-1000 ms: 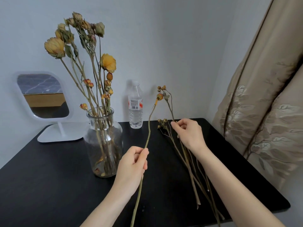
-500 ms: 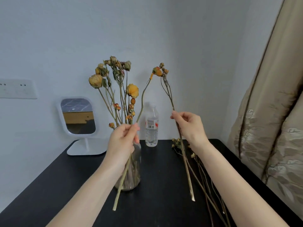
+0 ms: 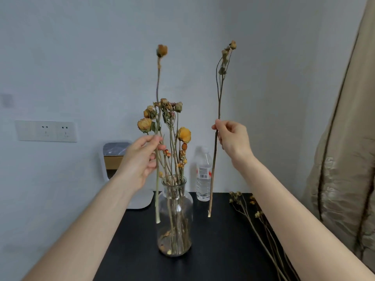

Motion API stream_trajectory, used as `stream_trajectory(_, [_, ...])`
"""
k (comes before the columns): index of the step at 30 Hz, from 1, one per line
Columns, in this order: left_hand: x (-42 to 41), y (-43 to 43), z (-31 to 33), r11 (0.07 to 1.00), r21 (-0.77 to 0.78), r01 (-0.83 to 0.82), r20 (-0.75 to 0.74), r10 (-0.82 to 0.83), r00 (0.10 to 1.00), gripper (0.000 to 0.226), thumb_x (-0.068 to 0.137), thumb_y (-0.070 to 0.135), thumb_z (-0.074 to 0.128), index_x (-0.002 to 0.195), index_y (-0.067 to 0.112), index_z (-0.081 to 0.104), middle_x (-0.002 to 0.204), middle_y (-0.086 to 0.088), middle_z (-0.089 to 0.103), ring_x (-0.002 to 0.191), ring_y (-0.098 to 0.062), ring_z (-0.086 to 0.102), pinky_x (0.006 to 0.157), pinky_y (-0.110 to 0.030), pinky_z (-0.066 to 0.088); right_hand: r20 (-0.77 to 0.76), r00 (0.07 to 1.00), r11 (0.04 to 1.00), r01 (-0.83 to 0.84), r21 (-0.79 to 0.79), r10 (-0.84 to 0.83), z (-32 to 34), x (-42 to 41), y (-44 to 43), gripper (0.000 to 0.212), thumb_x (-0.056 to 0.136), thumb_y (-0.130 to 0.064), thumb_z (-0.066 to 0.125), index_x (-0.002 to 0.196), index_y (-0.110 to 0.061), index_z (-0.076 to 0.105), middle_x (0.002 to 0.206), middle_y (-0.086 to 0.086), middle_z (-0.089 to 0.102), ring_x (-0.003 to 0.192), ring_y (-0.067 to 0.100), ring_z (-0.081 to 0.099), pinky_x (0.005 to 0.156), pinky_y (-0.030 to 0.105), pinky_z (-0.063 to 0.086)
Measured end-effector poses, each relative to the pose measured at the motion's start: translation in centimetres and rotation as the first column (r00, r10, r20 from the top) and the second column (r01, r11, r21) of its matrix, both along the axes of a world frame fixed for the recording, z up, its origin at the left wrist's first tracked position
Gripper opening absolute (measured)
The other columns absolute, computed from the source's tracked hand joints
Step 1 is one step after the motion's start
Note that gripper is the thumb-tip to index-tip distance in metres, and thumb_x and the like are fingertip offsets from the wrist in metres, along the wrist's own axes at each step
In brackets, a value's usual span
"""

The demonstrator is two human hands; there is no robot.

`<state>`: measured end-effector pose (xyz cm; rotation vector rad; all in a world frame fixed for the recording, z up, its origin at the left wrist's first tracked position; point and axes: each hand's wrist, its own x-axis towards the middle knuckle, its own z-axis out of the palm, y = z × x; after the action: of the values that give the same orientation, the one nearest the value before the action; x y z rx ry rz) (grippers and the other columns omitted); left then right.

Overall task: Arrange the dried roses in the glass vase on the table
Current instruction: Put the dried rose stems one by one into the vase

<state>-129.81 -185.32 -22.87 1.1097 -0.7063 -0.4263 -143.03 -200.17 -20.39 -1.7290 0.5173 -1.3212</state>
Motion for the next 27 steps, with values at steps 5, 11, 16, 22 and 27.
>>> stream_trajectory(5, [0.9, -2.1, 1.6, 0.98, -0.106, -0.167, 0.133, 0.181, 0.975, 0.014, 0.094, 0.014, 0.05, 0.084, 0.018, 0.059, 0.074, -0.002, 0.061, 0.043, 0.0, 0.043, 0.043, -0.012, 0.04, 0.005, 1.0, 0.999, 0.006, -0.034, -0.006, 0.3, 0.6, -0.1, 0.031, 0.097, -0.025, 0.046, 0.068, -0.02, 0.058, 0.055, -0.004, 0.042, 0.047, 0.008, 0.037, 0.04, 0.01, 0.03])
stream_trajectory(11, [1.7, -4.1, 1.9, 0.957, -0.191, -0.218, 0.26, 0.264, 0.929, 0.017, 0.096, 0.017, 0.046, 0.083, 0.021, 0.056, 0.073, 0.001, 0.062, 0.047, 0.002, 0.049, 0.052, -0.015, 0.046, 0.013, 1.0, 0.998, 0.017, -0.064, -0.016, 0.7, 0.9, -0.7, 0.031, 0.096, -0.026, 0.046, 0.068, -0.021, 0.058, 0.055, -0.004, 0.043, 0.048, 0.009, 0.038, 0.044, 0.013, 0.031])
stream_trajectory(16, [2.2, -5.0, 1.3, 0.963, -0.174, -0.208, 0.34, 0.257, 0.905, 0.018, 0.097, 0.019, 0.044, 0.083, 0.023, 0.055, 0.072, 0.003, 0.063, 0.049, 0.002, 0.053, 0.059, -0.022, 0.048, 0.016, 1.0, 0.998, 0.016, -0.066, -0.015, 0.7, 1.1, -1.2, 0.031, 0.097, -0.026, 0.046, 0.068, -0.021, 0.058, 0.055, -0.004, 0.043, 0.047, 0.008, 0.037, 0.042, 0.011, 0.03])
stream_trajectory(22, [2.5, -5.0, -1.1, 0.977, -0.016, -0.213, 0.402, 0.201, 0.893, 0.015, 0.096, 0.016, 0.046, 0.085, 0.02, 0.056, 0.079, 0.0, 0.067, 0.052, 0.001, 0.055, 0.06, -0.02, 0.052, 0.001, 1.0, 0.997, -0.01, -0.074, 0.01, 0.1, 1.9, -0.9, 0.031, 0.097, -0.025, 0.046, 0.069, -0.021, 0.059, 0.054, -0.005, 0.044, 0.046, 0.005, 0.039, 0.049, 0.015, 0.032])
stream_trajectory(27, [2.4, -4.1, -2.5, 0.946, 0.114, -0.303, 0.546, 0.195, 0.815, 0.012, 0.09, 0.02, 0.056, 0.087, 0.016, 0.067, 0.074, 0.005, 0.062, 0.064, -0.004, 0.052, 0.055, -0.01, 0.044, -0.012, 1.0, 0.997, -0.023, -0.069, 0.023, -0.3, 2.5, -0.6, 0.03, 0.097, -0.025, 0.046, 0.07, -0.021, 0.059, 0.054, -0.005, 0.044, 0.048, 0.006, 0.039, 0.051, 0.017, 0.033])
